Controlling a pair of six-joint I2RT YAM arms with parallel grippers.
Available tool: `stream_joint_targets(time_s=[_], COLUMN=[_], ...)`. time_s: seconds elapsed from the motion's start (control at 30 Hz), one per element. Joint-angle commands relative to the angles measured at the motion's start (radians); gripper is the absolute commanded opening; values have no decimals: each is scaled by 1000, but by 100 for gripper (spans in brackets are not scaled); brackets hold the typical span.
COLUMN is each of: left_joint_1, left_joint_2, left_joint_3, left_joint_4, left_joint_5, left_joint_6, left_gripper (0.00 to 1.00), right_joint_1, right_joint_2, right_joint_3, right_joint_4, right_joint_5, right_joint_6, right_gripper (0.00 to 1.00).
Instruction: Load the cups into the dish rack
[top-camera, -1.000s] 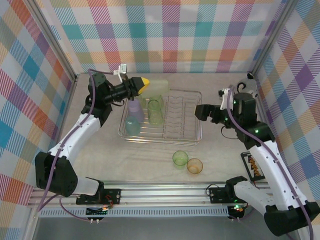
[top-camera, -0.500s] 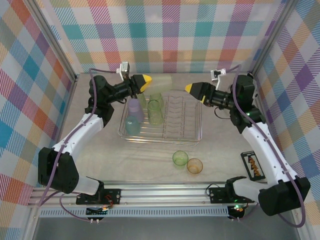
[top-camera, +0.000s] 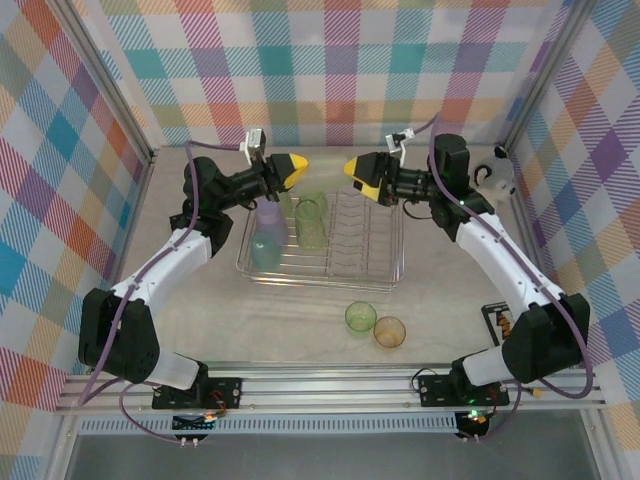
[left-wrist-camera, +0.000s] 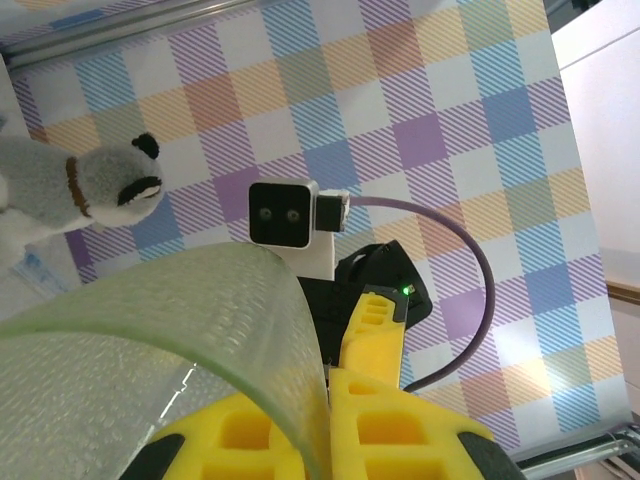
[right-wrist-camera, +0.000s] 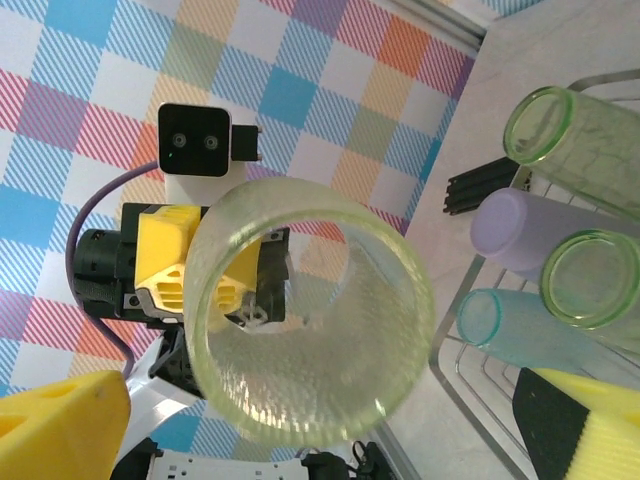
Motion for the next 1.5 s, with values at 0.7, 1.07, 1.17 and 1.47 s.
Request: stream_joint_targets(time_s=[0.7,1.07,1.17,1.47], left_joint_1=[-12,-9,-9,10], left_joint_2=[13,30,33,8], left_joint_3=[-50,-47,-48,-64], left_joint_4=[78,72,70,-58], left_joint_5=[11,9,11,48], left_joint_6=[-21,-21,-22,70], left_gripper=[0,0,0,100], right_joint_1=[93,94,94,96], right_joint_2=[110,77,77,66], right_joint_3=[97,110,123,206], right_joint_4=[108,-67,-94,-330], right_joint_5=[-74,-49,-40,66], right_joint_6=[44,-68,-88,-257], right_gripper=[97,80,69,45])
